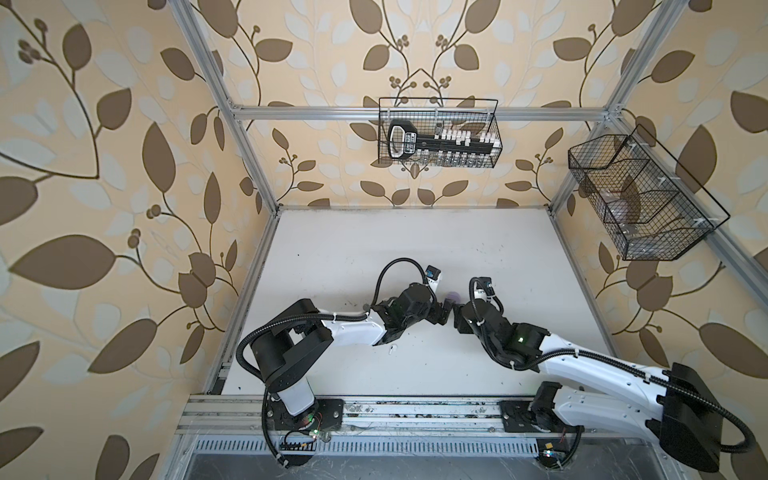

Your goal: Insert the wireless bluetooth earbuds into the charging case

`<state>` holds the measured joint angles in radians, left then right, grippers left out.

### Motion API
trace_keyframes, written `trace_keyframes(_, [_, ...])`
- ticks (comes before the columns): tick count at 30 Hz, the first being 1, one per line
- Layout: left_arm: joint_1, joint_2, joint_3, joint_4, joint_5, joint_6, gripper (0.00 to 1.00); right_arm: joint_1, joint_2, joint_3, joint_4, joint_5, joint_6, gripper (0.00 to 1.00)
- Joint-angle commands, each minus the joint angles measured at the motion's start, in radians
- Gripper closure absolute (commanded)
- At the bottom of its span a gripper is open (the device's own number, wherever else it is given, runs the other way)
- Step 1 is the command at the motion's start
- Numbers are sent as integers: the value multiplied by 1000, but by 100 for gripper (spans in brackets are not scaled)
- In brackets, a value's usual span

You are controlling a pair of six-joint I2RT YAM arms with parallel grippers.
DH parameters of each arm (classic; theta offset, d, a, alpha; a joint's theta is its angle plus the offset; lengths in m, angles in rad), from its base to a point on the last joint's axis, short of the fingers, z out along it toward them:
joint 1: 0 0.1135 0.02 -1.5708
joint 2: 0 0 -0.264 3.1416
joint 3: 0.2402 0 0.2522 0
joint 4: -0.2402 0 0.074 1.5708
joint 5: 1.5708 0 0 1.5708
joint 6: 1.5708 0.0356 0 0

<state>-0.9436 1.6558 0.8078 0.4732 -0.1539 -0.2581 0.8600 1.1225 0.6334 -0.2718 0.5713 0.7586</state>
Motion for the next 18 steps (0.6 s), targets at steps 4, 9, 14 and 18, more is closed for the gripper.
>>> trace_keyframes(4, [-138,-27,-2,14,52,75,9,-81,156,174,184,1,25,30])
trace_keyframes(9, [-175,25,47,-21,26,96,9,-137,306,286,237,-93,38,29])
trace_keyframes(14, [-208,47,65,-17,-36,117,8,-77,413,359,254,-52,64,29])
trace_keyframes(18, [-216,47,64,-18,-79,124,8,-44,420,357,263,25,70,27])
